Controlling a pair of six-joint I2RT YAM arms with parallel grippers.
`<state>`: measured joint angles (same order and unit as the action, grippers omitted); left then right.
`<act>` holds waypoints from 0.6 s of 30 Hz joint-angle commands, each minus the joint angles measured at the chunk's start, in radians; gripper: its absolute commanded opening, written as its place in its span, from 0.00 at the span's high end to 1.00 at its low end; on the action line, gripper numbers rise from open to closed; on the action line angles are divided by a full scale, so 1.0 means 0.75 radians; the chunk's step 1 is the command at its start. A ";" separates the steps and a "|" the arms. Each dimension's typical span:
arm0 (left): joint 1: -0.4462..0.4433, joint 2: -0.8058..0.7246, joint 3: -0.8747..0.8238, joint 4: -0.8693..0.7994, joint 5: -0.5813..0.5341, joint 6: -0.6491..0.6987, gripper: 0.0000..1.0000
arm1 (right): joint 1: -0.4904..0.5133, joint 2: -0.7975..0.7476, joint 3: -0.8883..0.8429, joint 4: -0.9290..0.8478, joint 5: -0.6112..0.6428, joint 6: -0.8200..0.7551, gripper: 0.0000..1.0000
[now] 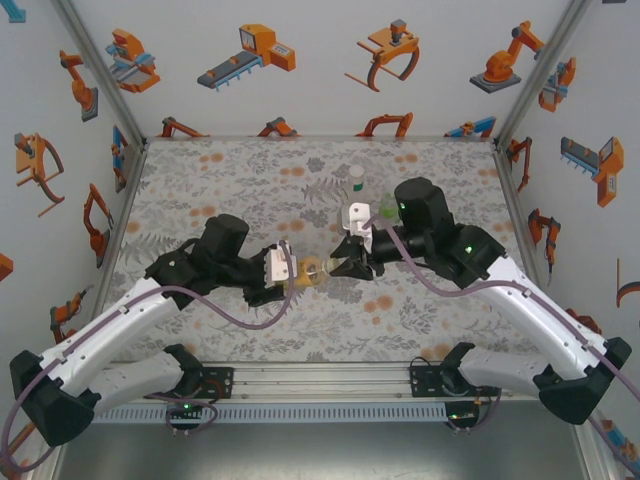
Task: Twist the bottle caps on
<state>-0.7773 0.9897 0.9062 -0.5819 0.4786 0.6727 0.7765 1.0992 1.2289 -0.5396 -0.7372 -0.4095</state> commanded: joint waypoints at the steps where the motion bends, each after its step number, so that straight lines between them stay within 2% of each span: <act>1: -0.011 -0.035 0.000 0.117 0.075 -0.005 1.00 | 0.015 -0.021 -0.053 0.168 0.102 0.246 1.00; 5: -0.011 -0.031 0.003 0.112 0.076 -0.001 1.00 | 0.016 -0.044 -0.096 0.251 0.114 0.452 1.00; 18: -0.013 -0.052 -0.006 0.118 0.070 0.007 1.00 | 0.015 -0.036 -0.134 0.306 0.234 1.059 1.00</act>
<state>-0.7765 0.9718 0.9009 -0.5720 0.4622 0.6682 0.7773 1.0580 1.1515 -0.3794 -0.6003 0.2092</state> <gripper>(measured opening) 0.523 0.355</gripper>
